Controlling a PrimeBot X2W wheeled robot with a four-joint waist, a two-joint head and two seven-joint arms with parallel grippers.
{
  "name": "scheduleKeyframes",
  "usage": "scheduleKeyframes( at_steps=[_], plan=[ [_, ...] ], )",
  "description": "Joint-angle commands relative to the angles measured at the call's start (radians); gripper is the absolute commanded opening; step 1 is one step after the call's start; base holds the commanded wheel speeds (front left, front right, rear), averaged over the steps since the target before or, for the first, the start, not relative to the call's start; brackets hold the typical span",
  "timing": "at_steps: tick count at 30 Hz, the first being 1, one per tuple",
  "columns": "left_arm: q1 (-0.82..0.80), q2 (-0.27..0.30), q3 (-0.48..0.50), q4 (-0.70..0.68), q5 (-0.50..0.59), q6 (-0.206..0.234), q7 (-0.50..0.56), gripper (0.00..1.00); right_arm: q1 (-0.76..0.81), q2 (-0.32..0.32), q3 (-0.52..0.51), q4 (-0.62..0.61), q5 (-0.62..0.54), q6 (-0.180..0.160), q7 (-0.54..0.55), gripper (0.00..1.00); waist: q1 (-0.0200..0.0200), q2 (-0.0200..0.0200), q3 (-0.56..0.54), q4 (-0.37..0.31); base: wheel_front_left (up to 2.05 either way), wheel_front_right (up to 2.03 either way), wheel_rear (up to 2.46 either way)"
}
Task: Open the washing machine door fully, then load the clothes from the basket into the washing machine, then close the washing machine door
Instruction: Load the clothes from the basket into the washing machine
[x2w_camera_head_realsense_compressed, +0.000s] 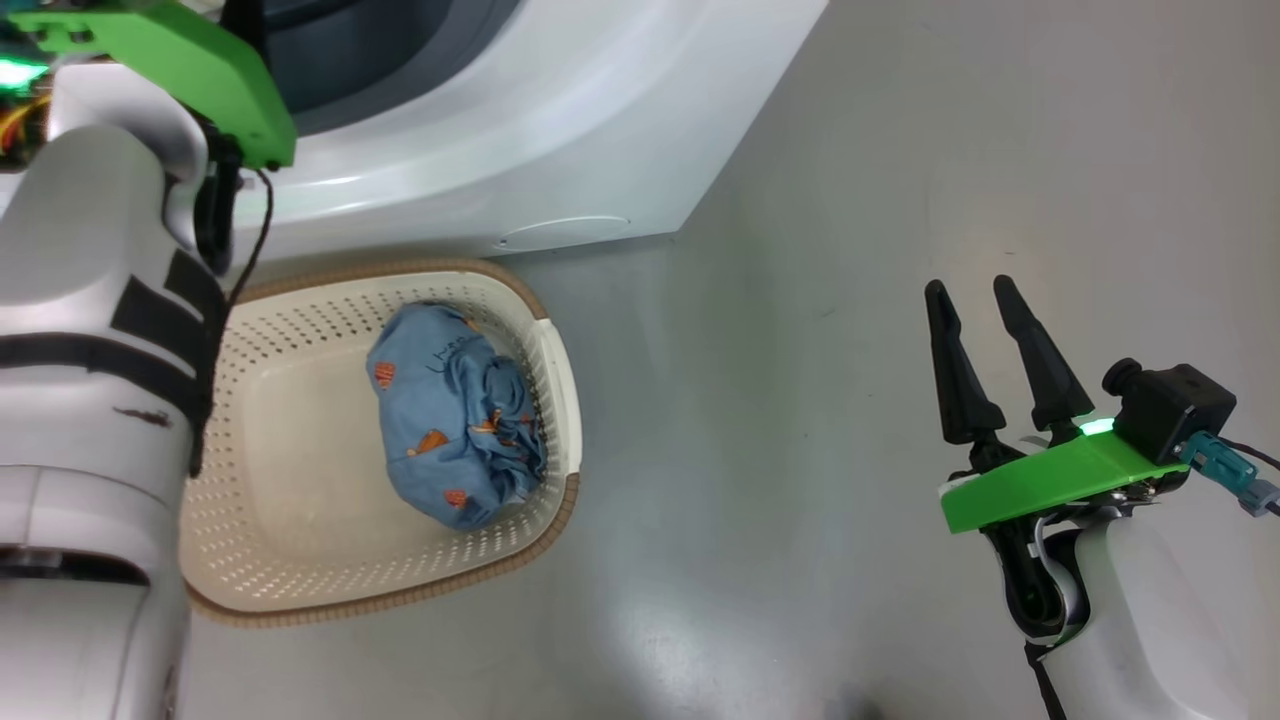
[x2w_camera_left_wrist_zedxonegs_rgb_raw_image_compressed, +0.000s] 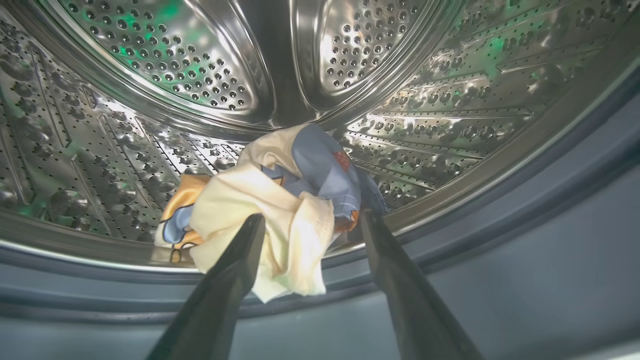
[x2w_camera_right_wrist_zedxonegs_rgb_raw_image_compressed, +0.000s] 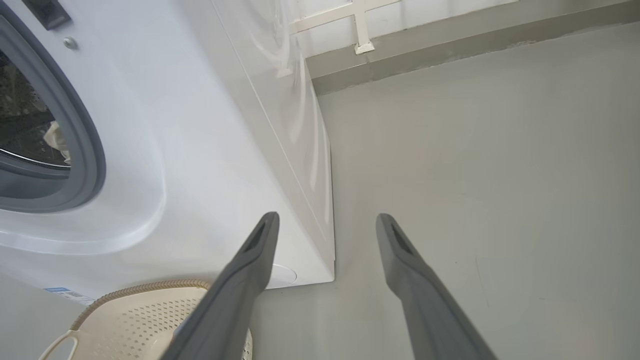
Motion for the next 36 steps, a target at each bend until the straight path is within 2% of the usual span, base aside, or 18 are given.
scheduleKeyframes(
  at_steps=[1,7,18,30,36],
  plan=[
    [0.013,0.029,0.01,-0.031,-0.006,-0.003,-0.01,1.0,0.011,-0.004,0.016,-0.021,0.001,0.003,-0.007,1.0,0.0,0.0,-0.005,0.008,0.0,0.0,0.0],
    [0.1,0.008,0.05,-0.176,-0.028,0.01,-0.014,1.0,0.029,-0.022,0.001,-0.02,-0.004,0.003,-0.007,1.0,0.0,0.0,-0.033,0.043,0.0,0.0,0.0],
    [0.342,0.013,0.104,-0.406,0.026,0.035,-0.014,1.0,0.065,-0.045,-0.009,-0.015,-0.008,0.003,-0.007,1.0,0.0,0.0,-0.099,0.074,0.0,0.0,0.0],
    [0.63,0.013,0.185,-0.654,0.093,0.033,-0.014,1.0,0.13,-0.072,-0.035,-0.017,-0.012,0.003,-0.007,1.0,0.0,0.0,-0.173,0.118,0.0,0.0,0.0],
    [0.771,0.012,0.221,-0.737,0.117,0.012,-0.014,1.0,0.17,-0.084,-0.039,-0.01,-0.016,0.003,-0.007,1.0,0.0,0.0,-0.241,0.13,0.0,0.0,0.0]
  ],
)
